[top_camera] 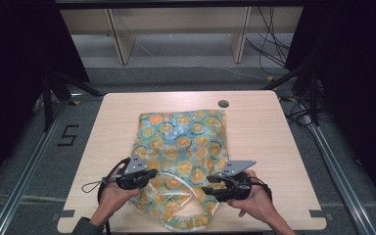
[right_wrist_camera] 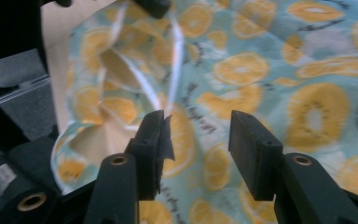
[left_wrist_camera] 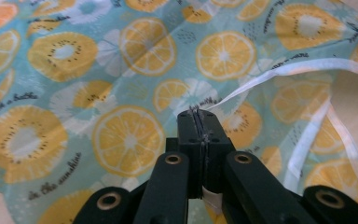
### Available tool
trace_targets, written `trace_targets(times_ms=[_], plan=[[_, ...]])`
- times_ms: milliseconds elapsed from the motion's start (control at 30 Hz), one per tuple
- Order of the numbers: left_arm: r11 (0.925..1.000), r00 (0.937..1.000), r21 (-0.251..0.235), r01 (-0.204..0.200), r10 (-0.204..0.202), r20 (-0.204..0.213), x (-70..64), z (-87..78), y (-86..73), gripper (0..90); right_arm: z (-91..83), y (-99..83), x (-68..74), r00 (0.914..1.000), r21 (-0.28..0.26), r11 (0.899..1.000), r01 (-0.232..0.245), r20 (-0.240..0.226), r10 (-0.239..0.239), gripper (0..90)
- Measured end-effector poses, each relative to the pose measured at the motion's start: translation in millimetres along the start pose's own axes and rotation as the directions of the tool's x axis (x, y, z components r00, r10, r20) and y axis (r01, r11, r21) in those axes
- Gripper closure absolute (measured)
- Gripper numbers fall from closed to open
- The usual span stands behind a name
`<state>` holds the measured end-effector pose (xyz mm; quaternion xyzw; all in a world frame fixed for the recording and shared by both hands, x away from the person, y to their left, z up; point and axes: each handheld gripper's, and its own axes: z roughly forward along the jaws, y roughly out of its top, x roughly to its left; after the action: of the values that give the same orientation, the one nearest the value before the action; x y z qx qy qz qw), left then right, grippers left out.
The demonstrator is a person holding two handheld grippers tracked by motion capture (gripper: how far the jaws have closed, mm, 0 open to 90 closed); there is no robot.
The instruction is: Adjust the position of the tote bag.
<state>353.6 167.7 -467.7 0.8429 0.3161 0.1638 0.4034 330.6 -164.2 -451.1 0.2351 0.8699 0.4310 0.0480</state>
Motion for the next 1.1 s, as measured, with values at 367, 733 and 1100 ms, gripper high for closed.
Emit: trace_targets(times_ms=[367, 733, 1100], plan=[[0.9997, 0.9999, -0.020, 0.015, -0.015, -0.005, 15.2, 3.1, 21.7, 88.8, 9.0, 4.1, 20.3, 0.9977, 0.016, 0.999, 0.034, -0.060, -0.033, 55.0], [0.9975, 0.9997, -0.068, 0.019, -0.020, -0.014, 21.6, -2.2, 41.7, 88.6, 25.6, 20.9, 13.7, 0.9872, -0.005, 0.998, 0.057, 0.149, -0.056, 41.0], [0.9917, 0.9988, -0.127, 0.020, -0.026, -0.043, 26.3, -6.7, 52.8, 88.4, 50.9, 35.4, -8.3, 0.9743, 0.032, 0.990, 0.136, 0.177, -0.139, 69.7]])
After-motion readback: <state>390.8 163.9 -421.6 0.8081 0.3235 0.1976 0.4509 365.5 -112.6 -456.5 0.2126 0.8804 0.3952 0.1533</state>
